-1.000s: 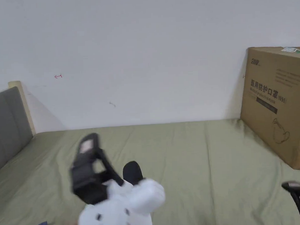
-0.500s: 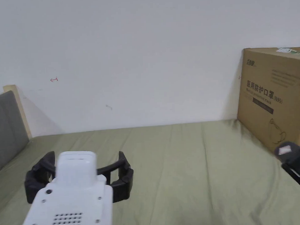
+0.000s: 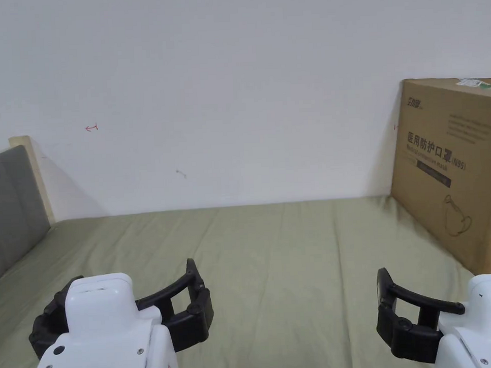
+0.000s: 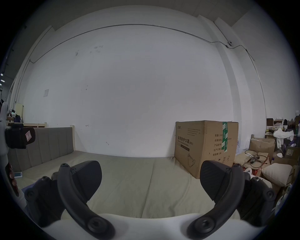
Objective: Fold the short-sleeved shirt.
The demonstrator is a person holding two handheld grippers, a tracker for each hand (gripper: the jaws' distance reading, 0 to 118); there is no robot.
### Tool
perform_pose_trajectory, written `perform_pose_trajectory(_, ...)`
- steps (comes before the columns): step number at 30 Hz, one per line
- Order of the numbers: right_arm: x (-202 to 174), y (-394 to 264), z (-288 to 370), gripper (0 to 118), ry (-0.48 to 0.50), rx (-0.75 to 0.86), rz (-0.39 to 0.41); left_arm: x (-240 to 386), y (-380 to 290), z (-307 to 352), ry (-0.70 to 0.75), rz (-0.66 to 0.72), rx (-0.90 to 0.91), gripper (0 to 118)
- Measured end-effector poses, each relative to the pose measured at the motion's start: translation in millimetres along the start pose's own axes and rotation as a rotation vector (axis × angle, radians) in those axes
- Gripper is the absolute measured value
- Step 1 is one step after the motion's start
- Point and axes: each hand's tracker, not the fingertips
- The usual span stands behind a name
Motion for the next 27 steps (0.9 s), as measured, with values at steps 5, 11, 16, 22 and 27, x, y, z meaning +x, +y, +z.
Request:
perform_pose_trajectory(5, 1.4, -1.0, -1.7, 118, 0.001, -0.024, -0.031, -0.5, -3.4, -0.4, -0.005, -0.01, -0.005, 116)
perform_pose_trajectory(11, 1.8, -1.9, -2.0, 118, 0.008, -0.04, -0.037, 6.9, 0.5, 4.9, -0.014, -0.012, -0.014, 116)
perform_pose_trajectory(16, 2.0, -1.5, -2.0, 118, 0.008, -0.045, -0.04, 10.1, 0.3, 5.6, -0.02, -0.025, -0.012, 116)
perform_pose_trajectory(22, 3.0, -1.3, -2.1, 118, 0.007, -0.044, -0.048, 12.5, 2.7, 7.1, -0.031, -0.027, -0.016, 116)
perform_pose_trajectory(27, 4.4, 0.0, -0.5, 118, 0.012, -0.032, -0.057, 14.4, 6.9, 9.0, -0.033, -0.031, -0.024, 116)
